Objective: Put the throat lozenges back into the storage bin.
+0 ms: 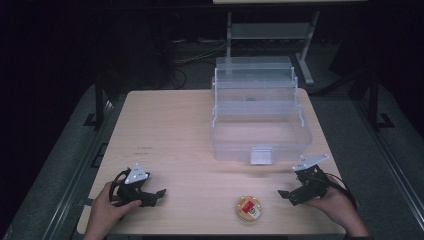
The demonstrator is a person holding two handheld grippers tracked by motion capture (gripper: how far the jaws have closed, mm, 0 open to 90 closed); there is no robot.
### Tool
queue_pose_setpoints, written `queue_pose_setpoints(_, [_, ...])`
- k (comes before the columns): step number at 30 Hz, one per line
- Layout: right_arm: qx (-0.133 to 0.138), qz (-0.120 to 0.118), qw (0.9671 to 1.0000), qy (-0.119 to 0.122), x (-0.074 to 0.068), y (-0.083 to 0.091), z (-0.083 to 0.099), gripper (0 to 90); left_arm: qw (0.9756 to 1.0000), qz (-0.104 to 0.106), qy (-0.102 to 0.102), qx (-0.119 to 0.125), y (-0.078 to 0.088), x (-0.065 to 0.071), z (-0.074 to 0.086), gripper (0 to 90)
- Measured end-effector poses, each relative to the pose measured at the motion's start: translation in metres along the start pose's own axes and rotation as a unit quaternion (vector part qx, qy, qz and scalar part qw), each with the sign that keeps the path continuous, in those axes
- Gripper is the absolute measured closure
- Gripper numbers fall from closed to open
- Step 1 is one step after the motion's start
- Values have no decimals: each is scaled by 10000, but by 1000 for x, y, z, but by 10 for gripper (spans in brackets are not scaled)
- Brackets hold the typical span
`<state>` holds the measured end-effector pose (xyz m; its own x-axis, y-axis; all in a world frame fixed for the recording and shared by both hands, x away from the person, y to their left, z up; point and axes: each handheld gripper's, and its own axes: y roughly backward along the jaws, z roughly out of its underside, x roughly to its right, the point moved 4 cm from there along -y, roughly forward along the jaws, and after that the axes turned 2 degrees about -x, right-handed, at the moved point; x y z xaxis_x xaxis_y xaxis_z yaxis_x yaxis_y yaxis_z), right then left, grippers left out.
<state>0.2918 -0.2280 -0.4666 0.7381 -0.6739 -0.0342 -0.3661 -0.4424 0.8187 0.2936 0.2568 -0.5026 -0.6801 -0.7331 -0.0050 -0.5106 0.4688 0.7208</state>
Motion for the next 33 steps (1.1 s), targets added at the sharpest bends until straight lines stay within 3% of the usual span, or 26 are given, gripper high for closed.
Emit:
queue_pose_setpoints(16, [-199, -128, 9991, 363, -13, 2, -13, 19, 10000, -1, 13, 11, 0, 0, 0, 107])
queue_pose_setpoints(33, [-381, -319, 9959, 756, -32, 2, -29, 20, 10000, -1, 14, 12, 0, 0, 0, 107])
